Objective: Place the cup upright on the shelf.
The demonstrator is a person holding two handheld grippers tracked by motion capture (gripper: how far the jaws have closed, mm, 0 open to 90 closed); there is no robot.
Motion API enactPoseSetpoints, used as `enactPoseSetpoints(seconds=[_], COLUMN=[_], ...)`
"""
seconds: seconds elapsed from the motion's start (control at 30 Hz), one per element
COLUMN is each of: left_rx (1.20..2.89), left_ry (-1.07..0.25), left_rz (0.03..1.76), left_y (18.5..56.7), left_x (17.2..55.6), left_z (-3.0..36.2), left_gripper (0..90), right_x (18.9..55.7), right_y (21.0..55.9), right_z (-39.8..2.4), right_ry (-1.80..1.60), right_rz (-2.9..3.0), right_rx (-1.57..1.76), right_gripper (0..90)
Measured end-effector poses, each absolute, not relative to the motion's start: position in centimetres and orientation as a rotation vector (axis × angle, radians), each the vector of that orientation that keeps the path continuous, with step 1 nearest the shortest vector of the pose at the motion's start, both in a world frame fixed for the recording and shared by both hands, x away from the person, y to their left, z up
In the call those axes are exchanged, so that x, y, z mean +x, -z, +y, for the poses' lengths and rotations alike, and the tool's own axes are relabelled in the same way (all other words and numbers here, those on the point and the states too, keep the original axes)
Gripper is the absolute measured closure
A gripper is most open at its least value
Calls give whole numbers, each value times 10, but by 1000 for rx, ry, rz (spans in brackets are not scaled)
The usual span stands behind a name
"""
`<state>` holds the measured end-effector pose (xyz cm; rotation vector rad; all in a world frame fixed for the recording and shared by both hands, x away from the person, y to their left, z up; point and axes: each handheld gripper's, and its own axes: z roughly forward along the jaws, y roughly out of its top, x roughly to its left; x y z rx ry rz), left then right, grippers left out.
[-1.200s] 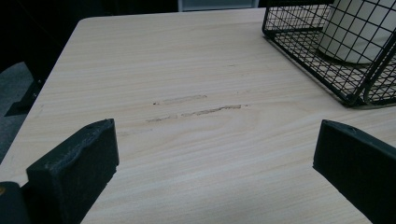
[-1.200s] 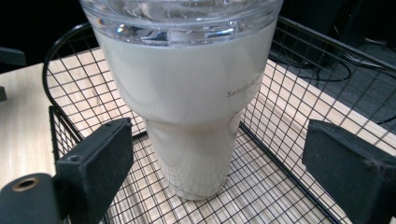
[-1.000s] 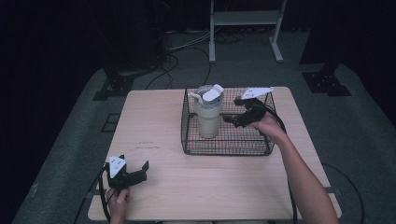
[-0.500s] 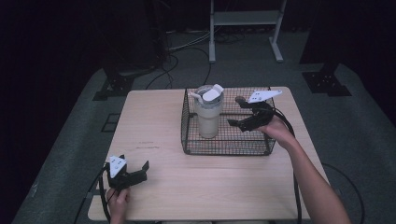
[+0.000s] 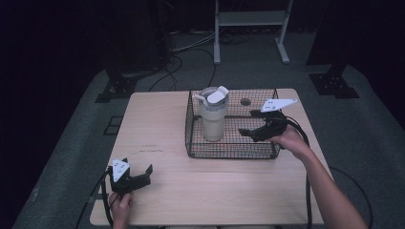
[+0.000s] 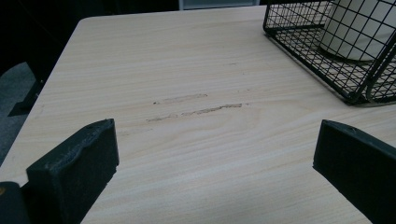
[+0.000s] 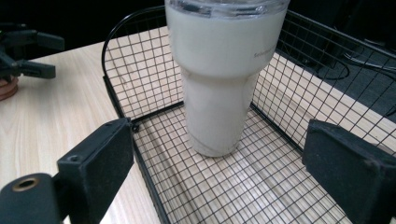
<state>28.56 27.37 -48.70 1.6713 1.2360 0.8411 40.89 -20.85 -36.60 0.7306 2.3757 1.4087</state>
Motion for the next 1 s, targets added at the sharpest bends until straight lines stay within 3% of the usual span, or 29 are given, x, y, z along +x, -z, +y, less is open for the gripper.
enactPoseSetpoints(seconds=[1.0], left_rx=[1670], left_ry=[-842], left_rz=[1241], left_y=[487], left_x=[286], left_z=[273], left_gripper=[0], right_x=[356], right_y=[372], right_z=[-237], right_ry=[-1481], right_rz=[2356], right_rx=[667], right_gripper=[84])
